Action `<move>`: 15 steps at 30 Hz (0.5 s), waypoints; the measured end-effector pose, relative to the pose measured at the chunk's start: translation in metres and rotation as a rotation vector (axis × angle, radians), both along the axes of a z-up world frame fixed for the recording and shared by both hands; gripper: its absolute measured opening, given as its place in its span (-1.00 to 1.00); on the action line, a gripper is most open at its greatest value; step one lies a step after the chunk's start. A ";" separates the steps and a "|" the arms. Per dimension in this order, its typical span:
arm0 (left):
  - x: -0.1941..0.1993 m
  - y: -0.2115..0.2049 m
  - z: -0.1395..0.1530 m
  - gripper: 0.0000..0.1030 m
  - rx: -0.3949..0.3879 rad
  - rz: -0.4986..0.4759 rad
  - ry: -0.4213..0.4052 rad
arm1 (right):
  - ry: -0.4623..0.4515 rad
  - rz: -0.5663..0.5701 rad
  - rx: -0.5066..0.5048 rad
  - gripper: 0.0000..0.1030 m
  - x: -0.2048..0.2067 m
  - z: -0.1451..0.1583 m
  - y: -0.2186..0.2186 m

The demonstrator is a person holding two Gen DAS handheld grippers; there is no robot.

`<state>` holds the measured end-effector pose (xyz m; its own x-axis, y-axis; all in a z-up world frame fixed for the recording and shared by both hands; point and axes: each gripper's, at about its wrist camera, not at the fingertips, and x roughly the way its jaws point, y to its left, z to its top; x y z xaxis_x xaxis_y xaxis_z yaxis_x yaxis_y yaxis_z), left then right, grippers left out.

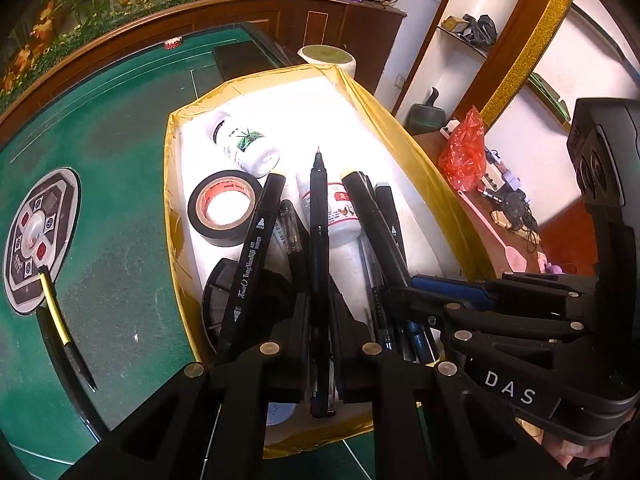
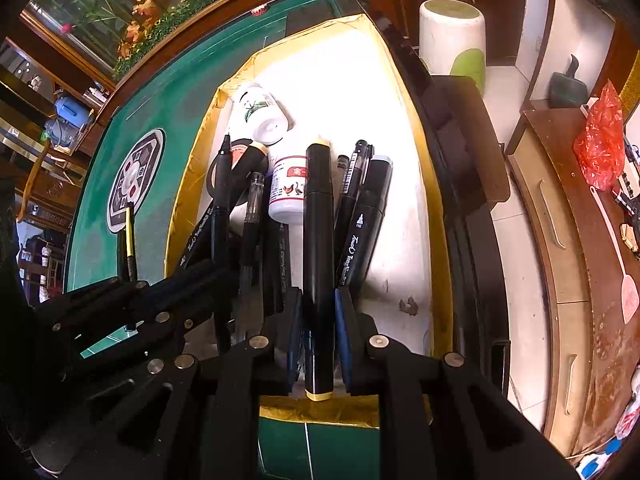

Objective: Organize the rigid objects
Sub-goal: 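Lower both into the tray and open both tools to release them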

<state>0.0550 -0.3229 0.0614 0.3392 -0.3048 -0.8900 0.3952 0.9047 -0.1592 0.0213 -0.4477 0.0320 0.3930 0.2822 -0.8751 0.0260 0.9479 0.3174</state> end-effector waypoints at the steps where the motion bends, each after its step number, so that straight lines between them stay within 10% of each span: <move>1: 0.000 0.000 0.000 -0.83 0.000 0.001 -0.001 | 0.000 0.000 0.000 -0.70 0.000 0.000 0.000; 15: -0.001 0.008 0.006 -0.53 -0.021 0.019 0.000 | -0.041 -0.011 -0.034 -0.68 0.002 0.009 -0.004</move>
<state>0.0538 -0.3153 0.0670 0.3455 -0.3171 -0.8832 0.3780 0.9085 -0.1784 0.0234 -0.4518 0.0409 0.4312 0.2482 -0.8675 0.0239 0.9579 0.2859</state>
